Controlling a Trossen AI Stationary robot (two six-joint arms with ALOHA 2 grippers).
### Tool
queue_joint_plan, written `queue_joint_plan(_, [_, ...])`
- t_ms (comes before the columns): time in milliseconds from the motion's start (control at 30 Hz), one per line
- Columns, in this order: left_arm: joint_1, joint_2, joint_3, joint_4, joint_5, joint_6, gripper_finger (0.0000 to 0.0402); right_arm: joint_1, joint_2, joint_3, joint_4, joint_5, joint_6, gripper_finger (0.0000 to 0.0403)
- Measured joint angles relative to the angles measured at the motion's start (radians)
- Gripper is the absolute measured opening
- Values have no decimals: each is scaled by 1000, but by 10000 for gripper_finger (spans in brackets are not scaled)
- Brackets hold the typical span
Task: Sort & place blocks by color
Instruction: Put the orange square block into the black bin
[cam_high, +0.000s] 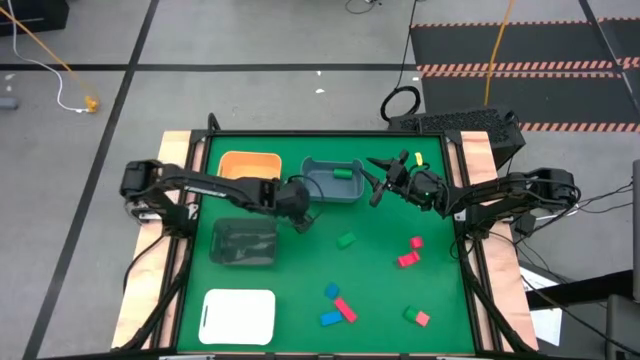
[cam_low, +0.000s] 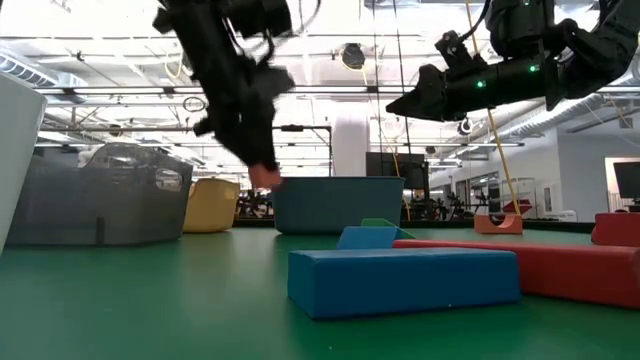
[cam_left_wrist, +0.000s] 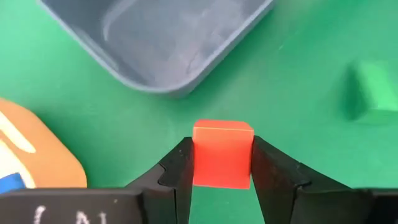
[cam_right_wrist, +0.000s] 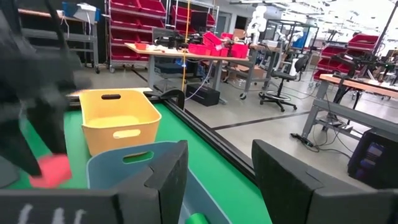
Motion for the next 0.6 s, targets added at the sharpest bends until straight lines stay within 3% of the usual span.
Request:
queue_joint_plan(233, [-103,-134,0,-58,-54,-53,132,0,0,0,5,0,0,171])
queue_joint_plan(600, [-313,-297,1,-281,-69,-281,134,0,0,0,6,0,0,171])
